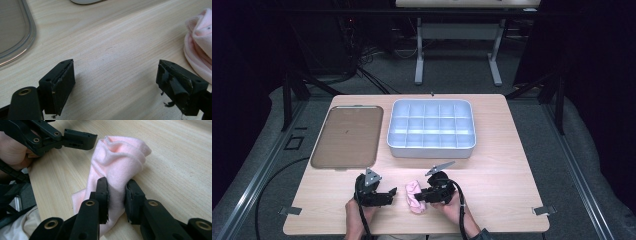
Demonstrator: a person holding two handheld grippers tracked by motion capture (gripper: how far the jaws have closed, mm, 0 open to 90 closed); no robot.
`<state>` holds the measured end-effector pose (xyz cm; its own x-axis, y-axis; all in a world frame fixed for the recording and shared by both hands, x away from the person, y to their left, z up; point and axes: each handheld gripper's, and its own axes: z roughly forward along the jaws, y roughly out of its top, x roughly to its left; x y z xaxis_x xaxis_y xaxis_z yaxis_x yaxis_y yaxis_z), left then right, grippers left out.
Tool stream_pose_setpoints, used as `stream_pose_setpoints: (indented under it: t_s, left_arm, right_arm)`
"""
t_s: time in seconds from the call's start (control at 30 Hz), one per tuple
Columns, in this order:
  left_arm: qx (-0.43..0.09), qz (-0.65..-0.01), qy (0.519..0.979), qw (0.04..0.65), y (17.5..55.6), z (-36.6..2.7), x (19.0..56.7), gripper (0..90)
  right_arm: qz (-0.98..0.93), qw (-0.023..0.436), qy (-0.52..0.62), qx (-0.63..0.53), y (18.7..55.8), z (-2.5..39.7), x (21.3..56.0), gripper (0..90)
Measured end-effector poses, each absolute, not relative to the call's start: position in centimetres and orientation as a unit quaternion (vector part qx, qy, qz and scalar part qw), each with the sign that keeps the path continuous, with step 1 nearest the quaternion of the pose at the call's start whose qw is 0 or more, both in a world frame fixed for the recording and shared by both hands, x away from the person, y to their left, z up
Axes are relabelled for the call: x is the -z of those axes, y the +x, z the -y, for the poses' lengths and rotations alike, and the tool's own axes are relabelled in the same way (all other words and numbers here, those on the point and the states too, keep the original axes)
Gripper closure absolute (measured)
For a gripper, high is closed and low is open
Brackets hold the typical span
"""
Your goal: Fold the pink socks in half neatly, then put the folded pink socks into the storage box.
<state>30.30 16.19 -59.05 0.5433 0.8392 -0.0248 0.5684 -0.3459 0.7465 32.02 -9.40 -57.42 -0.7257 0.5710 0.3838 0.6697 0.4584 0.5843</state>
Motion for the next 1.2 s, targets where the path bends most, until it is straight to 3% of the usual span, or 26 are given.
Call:
stream_pose_setpoints:
  t_s: [0.13,0.6,1.2]
  left_arm:
    - [-0.196,-0.435,0.805,0.352,30.2,-15.8,59.1,14.6]
    - [-0.198,-0.44,0.802,0.352,30.2,-15.8,59.1,14.3]
    - [-0.201,-0.444,0.8,0.349,30.2,-15.7,59.1,12.5]
  right_arm:
    - [0.858,0.049,-0.348,0.375,31.7,9.2,57.3,75.9]
    - [0.854,0.049,-0.328,0.4,31.3,9.5,57.0,75.9]
    - [0.84,-0.006,-0.342,0.42,30.9,11.7,55.2,75.7]
